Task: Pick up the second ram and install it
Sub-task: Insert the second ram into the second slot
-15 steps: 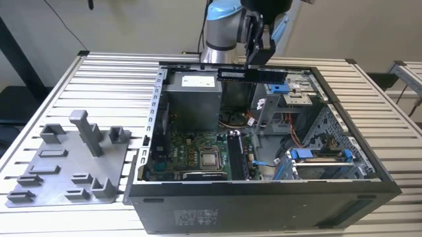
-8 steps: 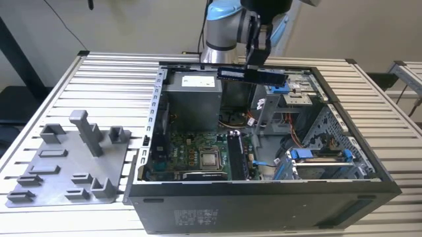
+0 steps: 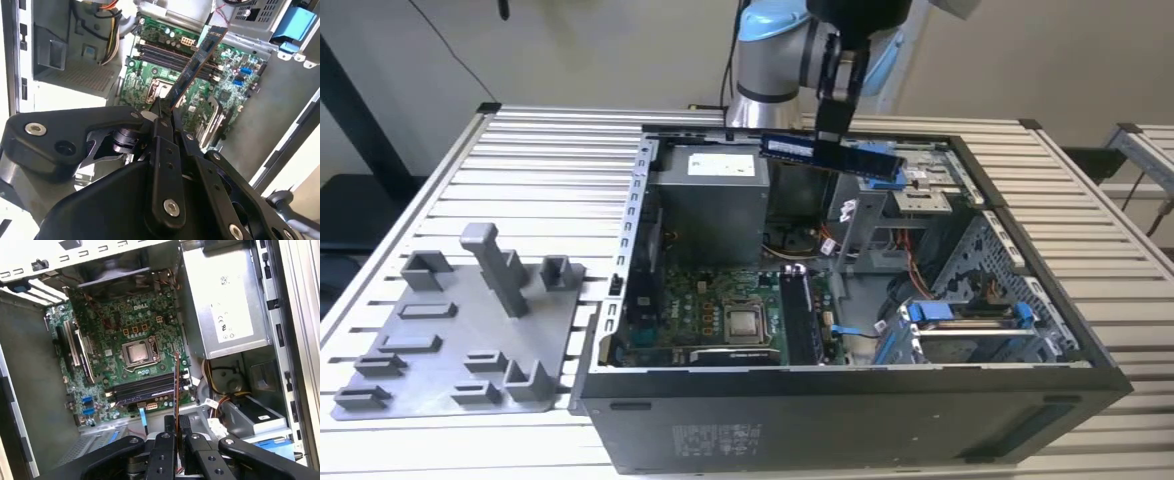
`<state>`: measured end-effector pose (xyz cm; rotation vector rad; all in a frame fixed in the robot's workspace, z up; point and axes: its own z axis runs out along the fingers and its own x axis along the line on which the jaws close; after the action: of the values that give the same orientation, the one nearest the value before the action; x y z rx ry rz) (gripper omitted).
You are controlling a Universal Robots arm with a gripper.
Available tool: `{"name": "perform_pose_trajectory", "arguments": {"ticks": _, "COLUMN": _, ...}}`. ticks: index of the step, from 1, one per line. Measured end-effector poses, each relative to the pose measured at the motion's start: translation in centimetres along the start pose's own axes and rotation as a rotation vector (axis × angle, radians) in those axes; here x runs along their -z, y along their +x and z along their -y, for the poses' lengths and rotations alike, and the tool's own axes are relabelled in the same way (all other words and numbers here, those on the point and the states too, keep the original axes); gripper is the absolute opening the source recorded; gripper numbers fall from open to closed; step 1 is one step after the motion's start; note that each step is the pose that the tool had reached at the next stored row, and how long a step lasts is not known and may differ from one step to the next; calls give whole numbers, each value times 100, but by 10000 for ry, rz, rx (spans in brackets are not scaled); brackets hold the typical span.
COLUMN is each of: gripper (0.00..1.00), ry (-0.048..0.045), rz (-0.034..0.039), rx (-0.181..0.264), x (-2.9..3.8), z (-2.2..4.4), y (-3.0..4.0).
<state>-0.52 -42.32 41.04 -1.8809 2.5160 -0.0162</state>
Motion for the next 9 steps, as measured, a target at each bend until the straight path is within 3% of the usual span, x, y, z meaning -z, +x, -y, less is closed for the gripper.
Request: {"name": "perform_pose_trajectory", "arguments": {"ticks": 9, "gripper": 14, "ry": -8, "rz": -11, "rx": -1295, "x": -10, "z": 0, "y": 0}}
